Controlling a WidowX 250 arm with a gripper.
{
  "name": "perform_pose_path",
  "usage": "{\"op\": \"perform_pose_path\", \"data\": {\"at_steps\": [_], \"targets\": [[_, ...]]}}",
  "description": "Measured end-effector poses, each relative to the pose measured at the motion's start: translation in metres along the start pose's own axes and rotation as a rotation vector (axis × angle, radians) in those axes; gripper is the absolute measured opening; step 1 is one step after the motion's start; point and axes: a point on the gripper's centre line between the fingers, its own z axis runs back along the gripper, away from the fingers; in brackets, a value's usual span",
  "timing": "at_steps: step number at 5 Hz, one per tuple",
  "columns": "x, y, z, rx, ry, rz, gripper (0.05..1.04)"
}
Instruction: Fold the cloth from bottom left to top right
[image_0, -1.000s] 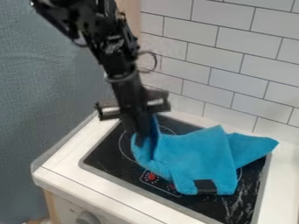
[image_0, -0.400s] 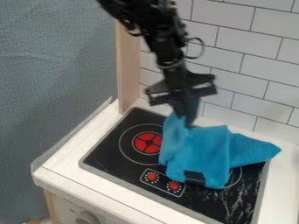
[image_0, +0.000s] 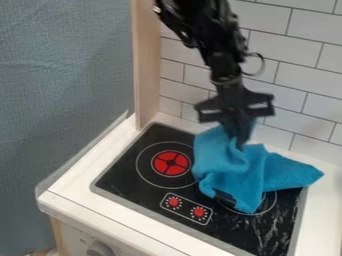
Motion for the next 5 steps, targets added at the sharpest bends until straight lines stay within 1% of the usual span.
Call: {"op": "perform_pose_path", "data": {"at_steps": [1, 2, 3, 4, 5], "targets": [[0.003, -0.009, -0.018, 0.004, 0.025, -0.068, 0.068], [0.005, -0.004, -0.041, 0.040, 0.063, -0.117, 0.068], [0.008, -0.002, -0.047, 0.058, 0.071, -0.136, 0.098], [0.007, -0.003, -0.048, 0.052, 0.092, -0.169, 0.278], [0.004, -0.001, -0.048, 0.066, 0.116, -0.195, 0.519]]}}
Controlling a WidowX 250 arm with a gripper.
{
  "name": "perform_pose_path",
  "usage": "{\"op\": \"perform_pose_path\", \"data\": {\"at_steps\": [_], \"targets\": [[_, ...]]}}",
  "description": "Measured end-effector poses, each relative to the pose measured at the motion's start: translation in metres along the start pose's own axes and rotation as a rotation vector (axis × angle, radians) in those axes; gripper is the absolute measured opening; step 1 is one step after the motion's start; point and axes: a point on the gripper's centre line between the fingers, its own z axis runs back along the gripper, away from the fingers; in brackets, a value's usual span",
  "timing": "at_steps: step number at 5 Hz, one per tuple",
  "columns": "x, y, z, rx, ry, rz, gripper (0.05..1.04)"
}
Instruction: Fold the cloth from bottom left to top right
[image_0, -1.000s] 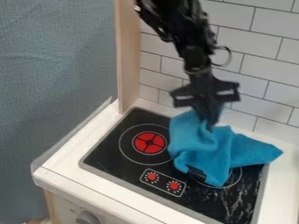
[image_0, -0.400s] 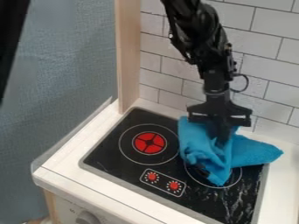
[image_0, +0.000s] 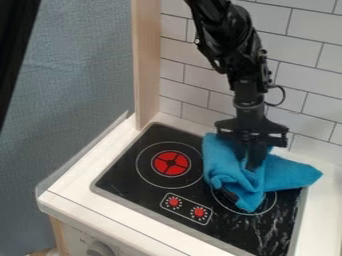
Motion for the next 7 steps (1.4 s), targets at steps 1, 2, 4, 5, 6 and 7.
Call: {"op": "perform_pose_path", "data": {"at_steps": [1, 2, 4, 5, 6, 7], "targets": [[-0.001, -0.005, 0.002, 0.010, -0.002, -0.019, 0.771], [0.000, -0.006, 0.015, 0.016, -0.009, -0.050, 0.999], [0.002, -0.005, 0.047, 0.053, -0.041, -0.097, 0.999], [-0.001, -0.010, 0.071, 0.043, -0.076, -0.110, 0.999], [-0.008, -0.010, 0.090, 0.039, -0.101, -0.128, 0.999], [-0.008, -0.010, 0.090, 0.040, -0.103, -0.131, 0.999]]}}
